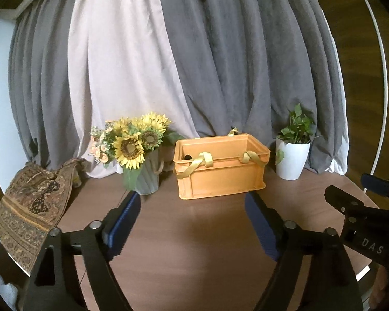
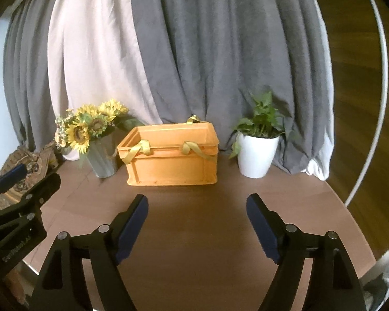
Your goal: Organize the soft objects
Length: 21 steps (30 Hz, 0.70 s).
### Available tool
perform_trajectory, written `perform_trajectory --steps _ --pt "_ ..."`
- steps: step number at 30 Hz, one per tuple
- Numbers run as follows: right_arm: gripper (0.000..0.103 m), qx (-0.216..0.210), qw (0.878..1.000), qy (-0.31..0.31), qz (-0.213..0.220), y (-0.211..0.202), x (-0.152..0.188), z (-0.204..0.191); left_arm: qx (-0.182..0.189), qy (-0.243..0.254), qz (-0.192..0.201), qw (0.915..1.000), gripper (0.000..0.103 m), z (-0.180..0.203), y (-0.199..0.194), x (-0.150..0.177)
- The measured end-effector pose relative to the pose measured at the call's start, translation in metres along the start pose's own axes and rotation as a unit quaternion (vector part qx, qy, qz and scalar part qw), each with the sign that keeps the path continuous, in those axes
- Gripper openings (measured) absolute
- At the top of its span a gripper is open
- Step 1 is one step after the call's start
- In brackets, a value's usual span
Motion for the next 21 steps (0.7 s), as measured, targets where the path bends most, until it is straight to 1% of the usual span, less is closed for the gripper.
perform_trajectory --steps 2,3,7,13,21 --pt "0.082 0.002 1.0 0.003 0.002 -0.008 0.004 0.003 -0.003 0.001 0.003 1.0 0.087 0.001 -0.011 0.004" --pt "0.082 0.003 1.0 0.004 0.005 -0.014 0.006 0.005 -0.005 0.001 0.005 1.0 0.089 0.002 -0.016 0.005" --pt "0.084 0.007 1.0 0.003 0.012 -0.032 0.012 0.008 -0.006 0.002 0.012 0.9999 0.093 0.003 -0.034 0.01" --pt "0.085 0.004 1.0 0.001 0.022 -0.054 0.019 0.009 -0.007 -0.001 0.024 0.9997 0.096 0.002 -0.059 0.013" --pt "0.085 -0.001 0.999 0.001 0.035 -0.076 0.025 0.005 -0.01 -0.006 0.033 0.9994 0.099 -0.004 -0.079 0.018"
Point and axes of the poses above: each gripper's, at about its wrist camera, not at the fingertips, and y roughly the way its jaws point, z to its right, x to its underside, the point moved 1 cm from there along y, roughly the way its jaws point, and after that the axes turned 3 degrees about -x, right-handed, at the moved point
